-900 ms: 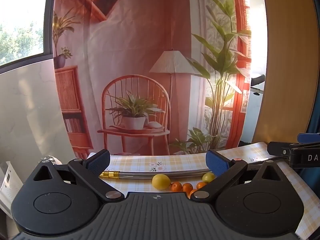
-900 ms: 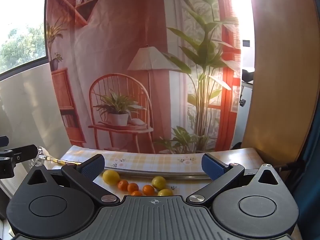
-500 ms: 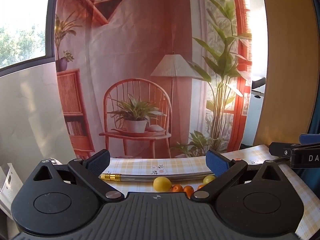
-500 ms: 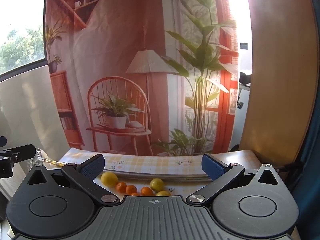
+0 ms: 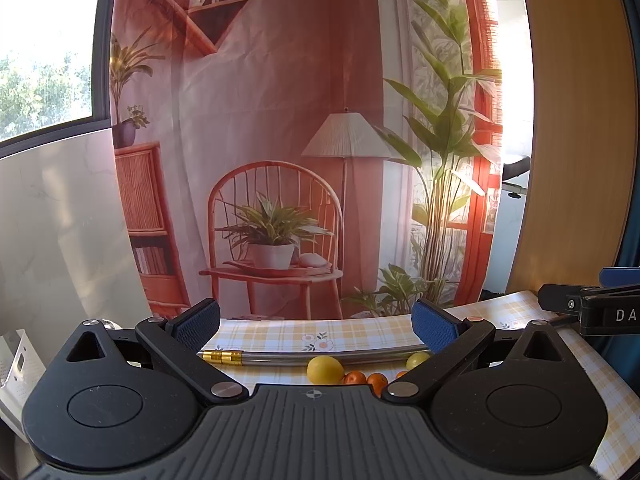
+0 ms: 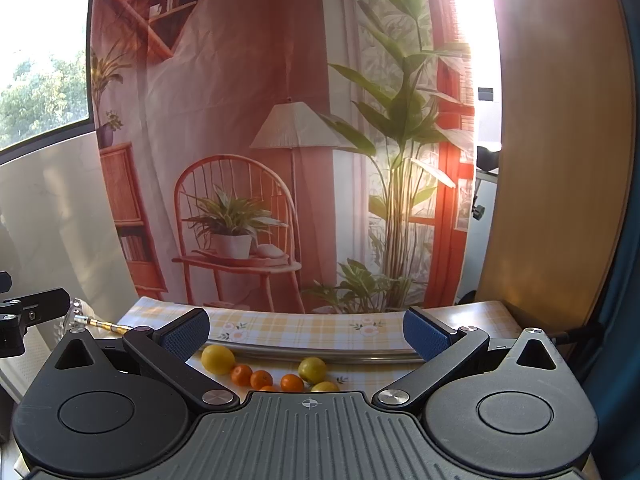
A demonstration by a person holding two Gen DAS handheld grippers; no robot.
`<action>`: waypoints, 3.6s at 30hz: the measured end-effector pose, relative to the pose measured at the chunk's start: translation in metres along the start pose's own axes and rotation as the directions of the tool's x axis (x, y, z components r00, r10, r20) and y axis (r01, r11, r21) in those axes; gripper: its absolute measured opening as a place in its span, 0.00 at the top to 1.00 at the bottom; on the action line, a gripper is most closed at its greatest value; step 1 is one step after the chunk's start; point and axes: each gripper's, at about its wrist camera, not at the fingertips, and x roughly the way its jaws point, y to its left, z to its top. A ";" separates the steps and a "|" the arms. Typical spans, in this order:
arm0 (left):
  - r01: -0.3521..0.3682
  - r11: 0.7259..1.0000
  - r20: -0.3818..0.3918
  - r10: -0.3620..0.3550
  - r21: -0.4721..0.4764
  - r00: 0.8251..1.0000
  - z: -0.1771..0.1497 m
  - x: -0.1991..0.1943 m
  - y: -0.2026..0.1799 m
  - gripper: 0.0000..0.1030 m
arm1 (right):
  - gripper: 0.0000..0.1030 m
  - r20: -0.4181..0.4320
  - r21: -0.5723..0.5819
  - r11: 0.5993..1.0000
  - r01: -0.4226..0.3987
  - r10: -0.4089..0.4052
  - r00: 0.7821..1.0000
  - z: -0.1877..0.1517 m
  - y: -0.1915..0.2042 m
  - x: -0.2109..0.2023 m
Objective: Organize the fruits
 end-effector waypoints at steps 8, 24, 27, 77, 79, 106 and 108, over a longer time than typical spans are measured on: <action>0.003 1.000 0.002 -0.003 0.001 1.000 0.000 -0.001 0.000 0.00 | 0.00 0.002 -0.002 1.000 0.004 -0.004 1.000 0.001 0.001 -0.002; 0.001 1.000 0.020 -0.001 -0.001 1.000 -0.001 -0.009 0.000 0.00 | 0.00 0.013 -0.013 1.000 0.006 -0.006 1.000 0.009 0.004 -0.013; 0.001 1.000 0.025 -0.001 0.000 1.000 -0.001 -0.011 -0.001 0.00 | 0.00 0.014 -0.015 1.000 0.007 -0.007 1.000 0.010 0.005 -0.014; -0.048 0.975 -0.238 -0.006 -0.218 0.971 -0.064 0.062 0.048 0.01 | 0.00 -0.168 0.020 1.000 -0.016 0.019 0.986 -0.063 -0.021 0.061; -0.056 0.972 -0.250 -0.003 -0.228 0.968 -0.072 0.071 0.052 0.01 | 0.00 -0.185 0.011 1.000 -0.022 0.024 0.982 -0.070 -0.019 0.069; 0.088 0.976 -0.383 -0.160 -0.200 0.910 -0.130 0.147 0.034 0.10 | 0.00 -0.348 0.075 0.997 0.002 0.025 0.937 -0.136 -0.044 0.152; 0.095 0.972 -0.415 -0.180 -0.216 0.892 -0.134 0.156 0.035 0.13 | 0.00 -0.354 0.080 0.997 0.008 0.021 0.935 -0.139 -0.046 0.156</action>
